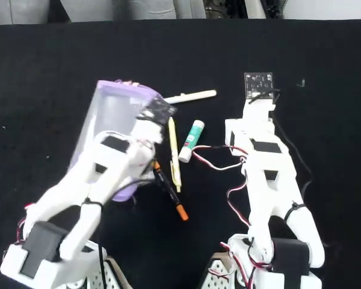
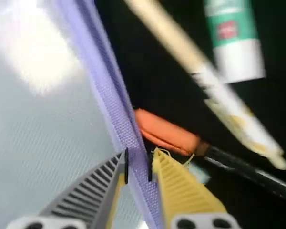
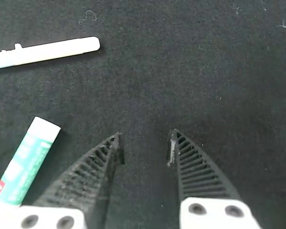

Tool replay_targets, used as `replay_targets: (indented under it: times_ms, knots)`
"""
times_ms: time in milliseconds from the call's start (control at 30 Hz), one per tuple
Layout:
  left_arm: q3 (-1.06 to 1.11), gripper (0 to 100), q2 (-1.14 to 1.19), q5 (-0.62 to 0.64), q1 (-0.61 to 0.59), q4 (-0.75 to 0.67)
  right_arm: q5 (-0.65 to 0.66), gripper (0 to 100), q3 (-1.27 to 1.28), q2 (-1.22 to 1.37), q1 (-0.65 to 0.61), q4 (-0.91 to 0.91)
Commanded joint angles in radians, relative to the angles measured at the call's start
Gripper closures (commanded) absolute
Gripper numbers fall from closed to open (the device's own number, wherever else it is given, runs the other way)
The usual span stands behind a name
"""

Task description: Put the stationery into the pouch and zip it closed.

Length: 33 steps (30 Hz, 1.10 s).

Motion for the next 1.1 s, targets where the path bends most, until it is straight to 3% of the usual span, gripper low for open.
replay_targets:
  times_ms: [0, 167, 467, 800, 933, 1067]
  knots:
    - [-0.05, 90, -0.006, -0.118, -0.193, 0.029, -0.006, 83.9, -0.056, -0.001, 0.014, 0.003]
    - [-0.05, 90, -0.06, -0.305, -0.338, 0.118, -0.003, 83.9, -0.058, -0.001, 0.009, 0.003]
    - [-0.05, 90, -0.077, -0.42, -0.378, 0.169, -0.005, 83.9, -0.058, -0.001, 0.006, 0.003]
    - [-0.05, 90, -0.077, -0.402, -0.553, 0.106, -0.021, 83.6, -0.229, 0.059, -0.13, 0.002]
    - [-0.036, 90, -0.074, -0.311, -0.556, 0.055, -0.023, 83.7, -0.383, 0.259, -0.192, 0.021]
    - [-0.007, 90, -0.071, -0.272, -0.555, -0.018, 0.086, 83.8, -0.536, 0.495, -0.198, 0.058]
